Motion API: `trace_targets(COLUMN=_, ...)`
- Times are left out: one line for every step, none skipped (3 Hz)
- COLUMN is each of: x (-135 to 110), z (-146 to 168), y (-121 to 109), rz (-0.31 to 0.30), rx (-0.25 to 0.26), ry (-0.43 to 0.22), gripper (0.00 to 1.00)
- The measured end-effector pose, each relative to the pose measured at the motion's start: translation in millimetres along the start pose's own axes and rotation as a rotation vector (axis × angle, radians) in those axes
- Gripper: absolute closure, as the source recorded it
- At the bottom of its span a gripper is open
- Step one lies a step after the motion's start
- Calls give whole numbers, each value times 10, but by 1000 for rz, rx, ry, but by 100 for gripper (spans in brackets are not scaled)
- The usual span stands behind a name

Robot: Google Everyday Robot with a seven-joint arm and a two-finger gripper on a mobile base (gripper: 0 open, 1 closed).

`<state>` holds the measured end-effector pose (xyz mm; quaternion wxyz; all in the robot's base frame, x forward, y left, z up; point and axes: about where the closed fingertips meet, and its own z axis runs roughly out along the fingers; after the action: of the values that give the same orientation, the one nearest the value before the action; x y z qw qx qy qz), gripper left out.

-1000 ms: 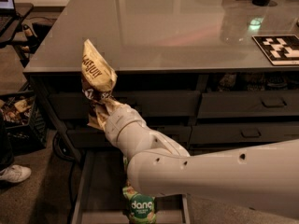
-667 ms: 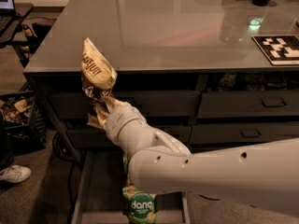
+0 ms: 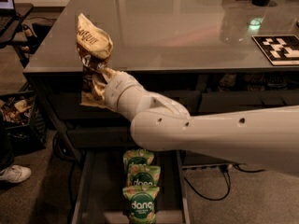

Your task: Pick brown chip bag from bottom drawer and place on counter

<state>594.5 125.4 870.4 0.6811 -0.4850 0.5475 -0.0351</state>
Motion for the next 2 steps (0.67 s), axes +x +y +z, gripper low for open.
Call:
trace_targets(x=-137, z=152, y=-259, rz=-43, rx=1, ry=-35, gripper=100)
trace_targets(x=-194, z=163, y=-298, rz=-56, rx=4, ry=-46, gripper=100)
